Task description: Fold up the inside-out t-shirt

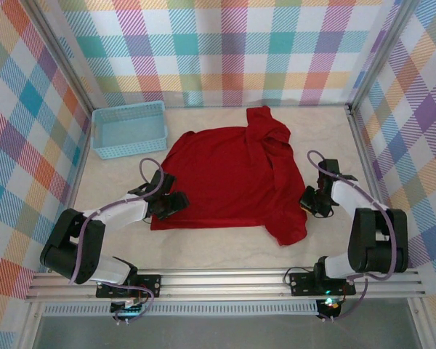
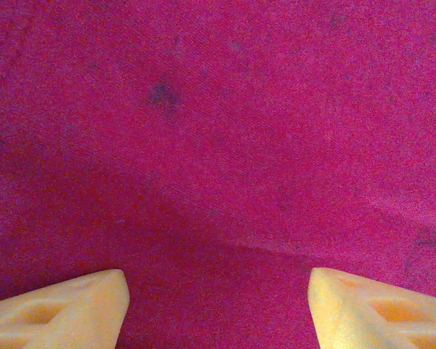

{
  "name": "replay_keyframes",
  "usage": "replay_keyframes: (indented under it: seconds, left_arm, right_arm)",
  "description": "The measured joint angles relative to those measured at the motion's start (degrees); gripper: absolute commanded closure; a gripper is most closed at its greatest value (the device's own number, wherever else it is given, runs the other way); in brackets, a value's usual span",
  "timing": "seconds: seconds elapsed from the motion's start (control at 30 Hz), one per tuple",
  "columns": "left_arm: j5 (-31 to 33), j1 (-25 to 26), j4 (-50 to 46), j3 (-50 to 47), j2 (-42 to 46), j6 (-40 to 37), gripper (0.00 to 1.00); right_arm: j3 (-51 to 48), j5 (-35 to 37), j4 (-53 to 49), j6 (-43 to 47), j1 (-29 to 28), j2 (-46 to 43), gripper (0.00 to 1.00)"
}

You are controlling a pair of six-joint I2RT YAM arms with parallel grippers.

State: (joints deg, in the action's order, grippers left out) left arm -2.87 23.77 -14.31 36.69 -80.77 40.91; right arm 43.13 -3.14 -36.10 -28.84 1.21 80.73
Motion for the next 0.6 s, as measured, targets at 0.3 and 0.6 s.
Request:
replay_keyframes:
  seconds: [0.3, 0.6]
  left_arm:
    - [0.0, 0.0, 1.0, -1.0, 1.0, 0.0, 0.32]
    - [0.7, 0.0, -0.2, -1.3, 2.1, 0.0, 0.32]
  right_arm:
    - [10.4, 11.6, -10.1, 1.5, -8.7, -2.3, 1.00]
    - [14.7, 21.6, -16.3, 0.5, -15.9, 1.3, 0.65]
